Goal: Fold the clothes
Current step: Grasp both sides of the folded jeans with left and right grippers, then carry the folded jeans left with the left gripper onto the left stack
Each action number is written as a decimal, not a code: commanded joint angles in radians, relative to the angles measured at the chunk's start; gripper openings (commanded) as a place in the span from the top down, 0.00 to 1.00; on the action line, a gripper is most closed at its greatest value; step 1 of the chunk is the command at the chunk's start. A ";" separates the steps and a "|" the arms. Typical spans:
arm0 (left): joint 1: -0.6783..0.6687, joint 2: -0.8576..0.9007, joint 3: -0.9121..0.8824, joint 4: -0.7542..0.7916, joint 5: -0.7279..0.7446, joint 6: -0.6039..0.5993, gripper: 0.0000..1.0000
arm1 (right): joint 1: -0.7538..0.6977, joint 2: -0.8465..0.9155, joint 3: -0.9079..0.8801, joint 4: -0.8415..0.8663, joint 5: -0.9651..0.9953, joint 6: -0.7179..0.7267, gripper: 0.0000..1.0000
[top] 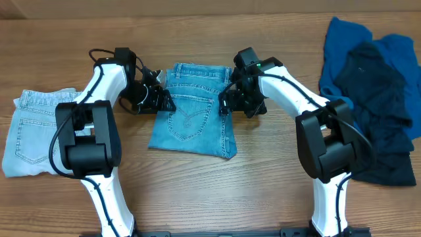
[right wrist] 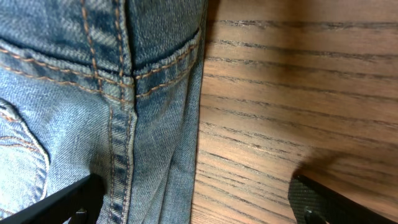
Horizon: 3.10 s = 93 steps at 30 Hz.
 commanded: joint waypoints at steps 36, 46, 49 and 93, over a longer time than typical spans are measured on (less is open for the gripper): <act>-0.051 0.009 -0.218 0.242 0.214 0.063 0.96 | 0.002 0.152 -0.058 -0.091 0.226 0.027 0.06; 0.125 -0.374 -0.020 -0.027 -0.287 -0.048 0.96 | -0.016 -0.123 0.396 -0.412 0.311 0.026 0.02; 0.192 -0.510 -0.009 -0.036 -0.444 -0.067 0.96 | -0.043 -0.194 0.461 -0.478 0.311 0.022 0.01; 0.627 -0.404 -0.009 0.256 -0.574 0.237 0.83 | -0.078 -0.232 0.461 -0.533 0.337 0.014 0.00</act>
